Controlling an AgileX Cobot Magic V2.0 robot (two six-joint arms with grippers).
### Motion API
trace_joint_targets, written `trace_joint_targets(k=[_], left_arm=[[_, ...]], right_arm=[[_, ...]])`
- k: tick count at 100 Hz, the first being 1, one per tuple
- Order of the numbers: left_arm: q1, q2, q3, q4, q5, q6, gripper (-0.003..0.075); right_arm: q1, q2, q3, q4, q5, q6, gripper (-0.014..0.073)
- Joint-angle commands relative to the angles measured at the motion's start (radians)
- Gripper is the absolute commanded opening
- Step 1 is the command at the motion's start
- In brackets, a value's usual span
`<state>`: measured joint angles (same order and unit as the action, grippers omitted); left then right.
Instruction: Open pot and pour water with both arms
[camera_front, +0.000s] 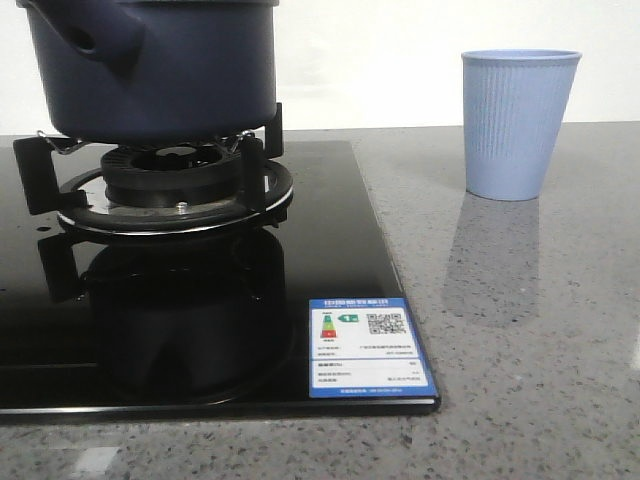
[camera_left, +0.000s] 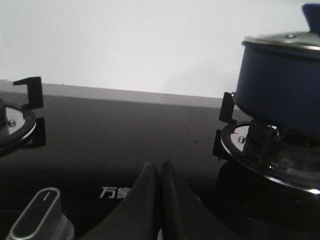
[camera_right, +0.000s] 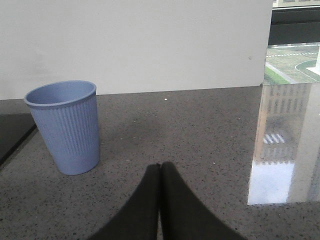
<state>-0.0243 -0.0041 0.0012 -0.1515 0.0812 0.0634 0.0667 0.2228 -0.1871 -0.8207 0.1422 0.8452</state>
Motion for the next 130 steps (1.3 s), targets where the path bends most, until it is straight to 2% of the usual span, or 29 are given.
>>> trace_joint_targets(k=[1, 7, 28, 130], left_arm=[[0.02, -0.027, 0.016, 0.016, -0.098, -0.018, -0.0019], [0.022, -0.027, 0.035, 0.015, -0.115, -0.018, -0.0019], [0.022, -0.027, 0.033, 0.011, -0.032, -0.018, -0.0019], [0.022, -0.027, 0.033, 0.011, -0.032, -0.018, -0.0019]], right_arm=[[-0.004, 0.005, -0.026, -0.009, -0.054, 0.0, -0.0067], [-0.004, 0.005, -0.026, -0.009, -0.054, 0.0, -0.0067], [-0.004, 0.005, -0.026, -0.009, -0.054, 0.0, -0.0067], [-0.004, 0.005, -0.026, -0.009, -0.051, 0.0, -0.0067]])
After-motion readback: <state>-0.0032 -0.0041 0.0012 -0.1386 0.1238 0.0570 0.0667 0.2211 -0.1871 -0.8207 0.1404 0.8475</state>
